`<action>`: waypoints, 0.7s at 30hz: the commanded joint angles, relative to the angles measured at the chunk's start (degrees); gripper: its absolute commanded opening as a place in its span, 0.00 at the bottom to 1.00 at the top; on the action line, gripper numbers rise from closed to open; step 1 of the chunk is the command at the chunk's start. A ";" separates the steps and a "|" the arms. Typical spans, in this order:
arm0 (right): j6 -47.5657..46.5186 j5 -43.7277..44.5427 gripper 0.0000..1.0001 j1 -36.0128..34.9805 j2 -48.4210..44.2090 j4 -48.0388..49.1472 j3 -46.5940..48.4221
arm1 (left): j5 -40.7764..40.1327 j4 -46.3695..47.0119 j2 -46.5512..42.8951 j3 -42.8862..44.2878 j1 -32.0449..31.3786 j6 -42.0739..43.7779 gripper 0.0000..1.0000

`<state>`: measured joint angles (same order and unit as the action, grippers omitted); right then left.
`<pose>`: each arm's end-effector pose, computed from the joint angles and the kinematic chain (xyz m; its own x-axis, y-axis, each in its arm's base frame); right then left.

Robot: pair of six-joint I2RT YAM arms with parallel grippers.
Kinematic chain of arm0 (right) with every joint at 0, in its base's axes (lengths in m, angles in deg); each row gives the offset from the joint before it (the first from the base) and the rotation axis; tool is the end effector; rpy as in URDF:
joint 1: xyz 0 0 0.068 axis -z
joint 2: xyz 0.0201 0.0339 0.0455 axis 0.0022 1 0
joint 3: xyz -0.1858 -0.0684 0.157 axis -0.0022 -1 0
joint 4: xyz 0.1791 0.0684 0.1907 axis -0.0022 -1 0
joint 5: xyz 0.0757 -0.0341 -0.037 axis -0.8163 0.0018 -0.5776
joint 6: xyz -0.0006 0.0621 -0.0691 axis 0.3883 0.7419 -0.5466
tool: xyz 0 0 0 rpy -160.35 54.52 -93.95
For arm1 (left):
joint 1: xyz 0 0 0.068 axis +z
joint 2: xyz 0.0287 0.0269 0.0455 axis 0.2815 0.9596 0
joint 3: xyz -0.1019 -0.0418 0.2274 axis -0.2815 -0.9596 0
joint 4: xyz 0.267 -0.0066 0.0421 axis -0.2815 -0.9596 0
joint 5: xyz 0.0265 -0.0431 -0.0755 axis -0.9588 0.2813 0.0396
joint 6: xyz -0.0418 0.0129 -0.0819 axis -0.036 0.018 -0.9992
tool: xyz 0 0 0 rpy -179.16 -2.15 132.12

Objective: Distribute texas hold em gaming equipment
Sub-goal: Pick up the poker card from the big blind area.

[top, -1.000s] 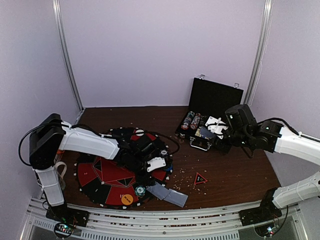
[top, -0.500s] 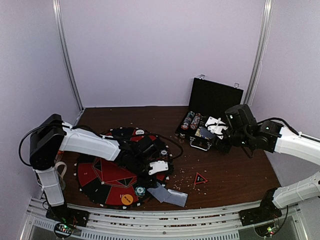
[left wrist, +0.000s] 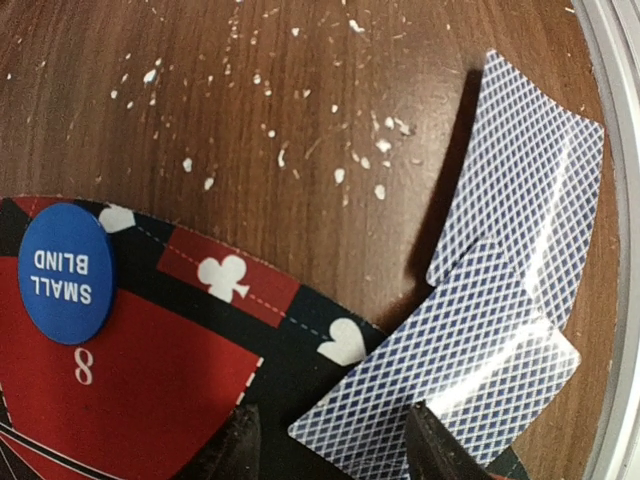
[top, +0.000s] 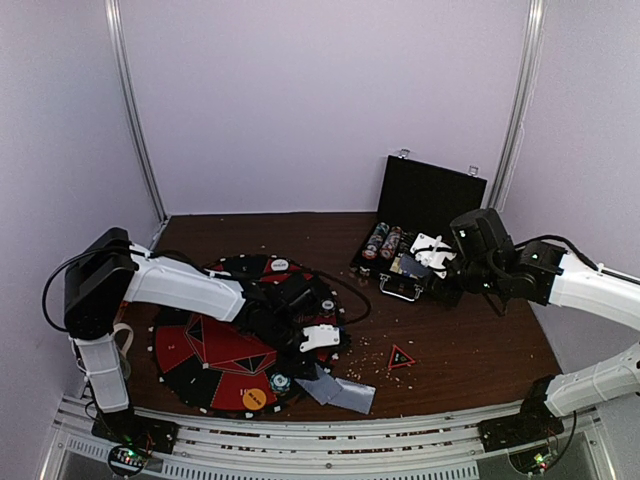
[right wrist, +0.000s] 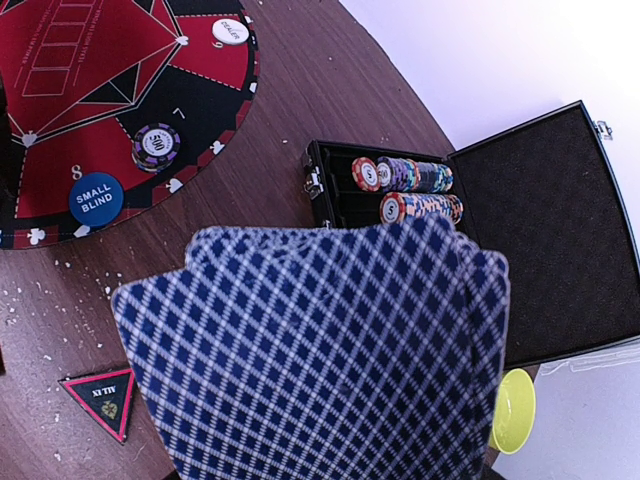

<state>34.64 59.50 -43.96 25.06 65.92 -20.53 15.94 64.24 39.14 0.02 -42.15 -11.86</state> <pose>0.2341 0.2016 0.2519 -0.1301 -0.7039 -0.6983 -0.6799 0.5760 -0.4539 0.1814 -0.3387 0.0717 -0.1590 0.8795 -0.4487 0.9867 0.1264 -0.1018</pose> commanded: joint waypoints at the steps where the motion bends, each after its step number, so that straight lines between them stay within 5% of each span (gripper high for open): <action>1: 0.10 0.25 0.50 0.33 -0.86 0.66 0.39 | 0.57 -0.94 2.08 1.32 -0.92 1.85 0.48; 8: 0.09 0.47 0.50 0.30 -0.85 0.64 0.38 | 1.89 -1.16 1.95 1.14 -1.35 1.72 0.00; 21: -0.03 0.86 0.50 0.26 -1.10 0.38 0.36 | 5.53 5.59 -10.44 -1.83 -0.99 -2.14 0.00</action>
<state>34.59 59.52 -43.96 25.06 65.92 -20.53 18.47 64.85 34.86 -0.16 -43.11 -11.40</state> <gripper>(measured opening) 0.501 0.005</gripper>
